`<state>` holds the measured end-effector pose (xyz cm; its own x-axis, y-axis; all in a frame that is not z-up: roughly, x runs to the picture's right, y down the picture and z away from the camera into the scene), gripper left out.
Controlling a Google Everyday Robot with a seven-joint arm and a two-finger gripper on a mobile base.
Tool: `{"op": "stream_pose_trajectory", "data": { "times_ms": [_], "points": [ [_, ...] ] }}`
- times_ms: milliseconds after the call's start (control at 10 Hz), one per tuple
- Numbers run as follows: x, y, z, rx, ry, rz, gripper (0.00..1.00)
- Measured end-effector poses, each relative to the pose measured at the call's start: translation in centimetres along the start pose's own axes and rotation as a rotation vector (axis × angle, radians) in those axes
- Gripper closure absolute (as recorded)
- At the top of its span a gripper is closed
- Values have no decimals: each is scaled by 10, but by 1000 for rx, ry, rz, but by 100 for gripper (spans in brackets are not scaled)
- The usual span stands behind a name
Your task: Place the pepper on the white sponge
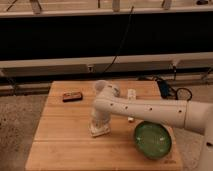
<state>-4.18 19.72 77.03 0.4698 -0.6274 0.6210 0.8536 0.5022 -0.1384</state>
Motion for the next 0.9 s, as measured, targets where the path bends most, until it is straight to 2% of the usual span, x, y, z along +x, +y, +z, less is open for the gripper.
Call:
{"op": "stream_pose_trajectory", "data": {
  "times_ms": [200,300,400,900],
  "points": [
    [2,0,0,4,-5,1,72],
    [3,1,0,8,-8,1,81],
    [3,1,-1,11,-10,-1,85],
    [2,3,-5,22,-21,-4,90]
  ]
}}
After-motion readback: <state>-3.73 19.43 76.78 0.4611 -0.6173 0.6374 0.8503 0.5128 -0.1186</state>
